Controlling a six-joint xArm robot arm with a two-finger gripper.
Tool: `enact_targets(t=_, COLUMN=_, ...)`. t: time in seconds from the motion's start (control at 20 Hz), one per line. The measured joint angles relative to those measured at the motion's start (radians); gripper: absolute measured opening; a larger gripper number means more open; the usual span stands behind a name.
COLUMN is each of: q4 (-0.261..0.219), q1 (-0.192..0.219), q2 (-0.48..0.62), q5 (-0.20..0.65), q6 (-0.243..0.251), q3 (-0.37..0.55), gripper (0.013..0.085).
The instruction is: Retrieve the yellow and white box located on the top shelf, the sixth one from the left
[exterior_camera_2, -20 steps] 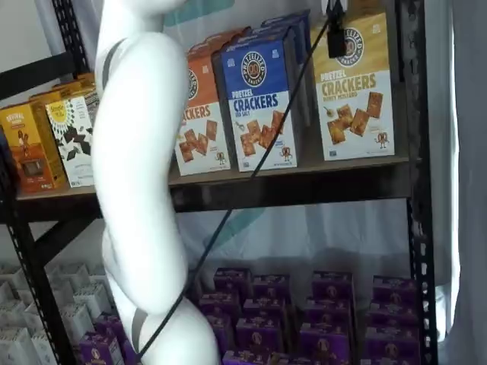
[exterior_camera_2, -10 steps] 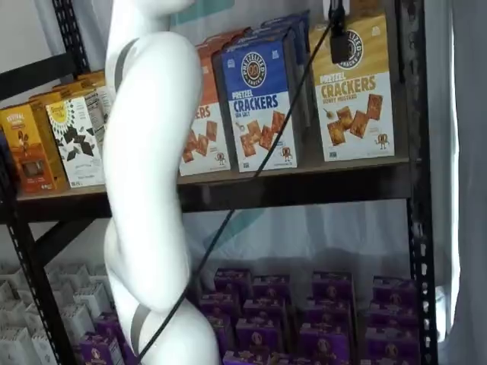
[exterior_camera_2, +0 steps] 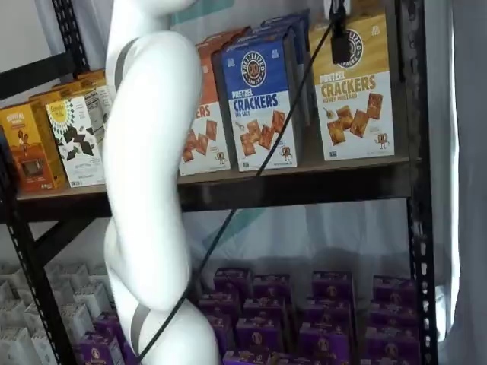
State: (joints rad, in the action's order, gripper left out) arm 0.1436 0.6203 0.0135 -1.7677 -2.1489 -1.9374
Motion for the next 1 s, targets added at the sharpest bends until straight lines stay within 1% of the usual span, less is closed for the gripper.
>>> enact_targets(t=0.35, q4=-0.001, q1=0.003, q2=-0.011, q5=0.014, q6=-0.005, q3=0.012, gripper=0.0730)
enact_targets(t=0.45, q4=-0.002, q1=0.004, q2=-0.016, q5=0.017, q6=-0.007, q3=0.018, gripper=0.0650)
enact_targets(t=0.5, q4=-0.002, q1=0.005, q2=-0.017, q5=0.017, q6=-0.007, q3=0.018, gripper=0.0650)
enact_targets(t=0.55, q4=-0.002, q1=0.005, q2=-0.018, q5=0.017, q6=-0.008, q3=0.019, gripper=0.0610)
enact_targets(t=0.75, q4=-0.009, q1=0.006, q2=-0.015, q5=-0.003, q6=-0.009, q3=0.009, gripper=0.0610)
enact_targets(t=1.0, q4=-0.006, q1=0.018, q2=-0.020, q5=-0.021, q6=-0.018, q3=0.004, gripper=0.0610)
